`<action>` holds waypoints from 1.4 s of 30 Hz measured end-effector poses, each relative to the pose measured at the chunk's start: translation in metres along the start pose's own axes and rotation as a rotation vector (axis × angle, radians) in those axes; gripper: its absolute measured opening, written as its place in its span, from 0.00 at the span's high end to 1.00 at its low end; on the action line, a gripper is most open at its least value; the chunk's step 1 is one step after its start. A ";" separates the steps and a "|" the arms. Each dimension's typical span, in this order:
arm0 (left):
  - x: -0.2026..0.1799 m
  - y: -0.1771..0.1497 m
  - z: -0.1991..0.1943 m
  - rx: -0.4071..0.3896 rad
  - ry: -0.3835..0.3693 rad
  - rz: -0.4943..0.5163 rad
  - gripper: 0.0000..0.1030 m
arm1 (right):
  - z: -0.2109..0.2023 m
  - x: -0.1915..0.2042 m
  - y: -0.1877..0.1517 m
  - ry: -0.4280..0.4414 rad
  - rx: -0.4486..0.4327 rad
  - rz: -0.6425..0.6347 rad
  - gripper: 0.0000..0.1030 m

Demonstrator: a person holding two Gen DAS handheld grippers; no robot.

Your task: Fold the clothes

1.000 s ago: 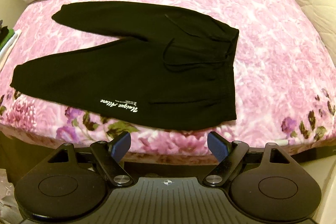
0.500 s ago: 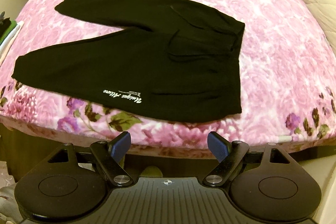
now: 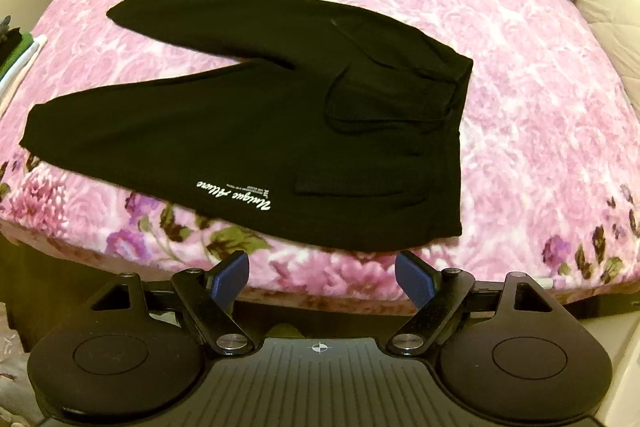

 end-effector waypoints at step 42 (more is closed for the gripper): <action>-0.214 0.251 0.248 -0.125 -0.472 0.601 0.54 | 0.186 -0.114 0.200 0.043 -0.034 0.200 0.36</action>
Point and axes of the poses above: each gripper's, at about its wrist camera, not at the fingertips, and z roughly the way its jaws point, x to its left, y to its top, the point moved 4 cm from there along z, roughly the way its jaws point, and after that the axes turned 4 degrees about y, right-handed, at the moved point
